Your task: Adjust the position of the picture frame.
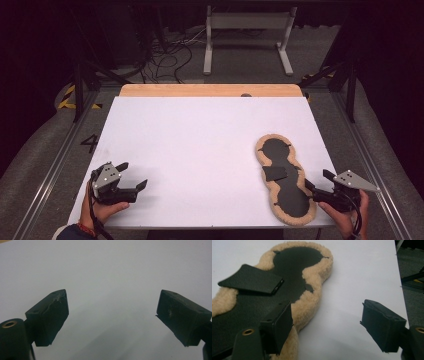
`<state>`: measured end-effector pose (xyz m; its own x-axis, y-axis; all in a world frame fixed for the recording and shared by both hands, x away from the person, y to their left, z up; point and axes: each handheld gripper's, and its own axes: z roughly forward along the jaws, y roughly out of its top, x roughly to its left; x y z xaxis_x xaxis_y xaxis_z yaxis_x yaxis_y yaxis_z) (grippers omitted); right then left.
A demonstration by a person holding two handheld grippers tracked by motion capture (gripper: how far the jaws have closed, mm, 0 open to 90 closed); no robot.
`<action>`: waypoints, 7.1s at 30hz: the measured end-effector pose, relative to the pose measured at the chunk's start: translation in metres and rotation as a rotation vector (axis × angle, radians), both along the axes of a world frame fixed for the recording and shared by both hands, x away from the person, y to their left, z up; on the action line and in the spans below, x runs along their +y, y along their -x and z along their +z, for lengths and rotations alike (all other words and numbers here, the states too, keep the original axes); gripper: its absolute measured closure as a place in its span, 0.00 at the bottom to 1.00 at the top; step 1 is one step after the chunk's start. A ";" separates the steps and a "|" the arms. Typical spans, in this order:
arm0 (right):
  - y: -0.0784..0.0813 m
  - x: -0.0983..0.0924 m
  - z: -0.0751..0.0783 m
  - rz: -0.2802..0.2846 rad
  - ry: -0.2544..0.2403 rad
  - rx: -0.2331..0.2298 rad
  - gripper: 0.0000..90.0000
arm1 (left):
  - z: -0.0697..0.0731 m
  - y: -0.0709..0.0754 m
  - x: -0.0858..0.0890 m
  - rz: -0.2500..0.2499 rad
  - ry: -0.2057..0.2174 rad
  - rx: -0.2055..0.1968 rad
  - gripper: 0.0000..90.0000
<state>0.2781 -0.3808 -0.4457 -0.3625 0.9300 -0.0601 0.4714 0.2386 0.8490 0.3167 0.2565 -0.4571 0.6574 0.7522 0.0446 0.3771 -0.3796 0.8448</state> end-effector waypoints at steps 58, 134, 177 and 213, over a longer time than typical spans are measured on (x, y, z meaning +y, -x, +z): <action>-0.035 0.017 -0.008 0.024 0.016 0.179 1.00 | -0.001 0.004 -0.006 -0.120 -0.038 0.048 0.95; 0.015 0.079 0.004 0.303 0.002 0.303 1.00 | 0.010 -0.157 -0.155 -0.200 -0.028 0.157 0.98; -0.025 0.114 -0.004 0.173 0.076 0.215 1.00 | 0.002 -0.146 -0.127 -0.264 -0.145 0.196 0.90; -0.002 0.111 -0.003 0.349 0.100 0.279 1.00 | -0.002 -0.167 -0.129 -0.241 -0.080 0.256 0.98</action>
<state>0.2804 -0.2693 -0.4488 -0.6682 0.7440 0.0010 0.5557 0.4982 0.6656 0.4837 0.1276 -0.4594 0.8131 0.5748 -0.0919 0.4639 -0.5445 0.6987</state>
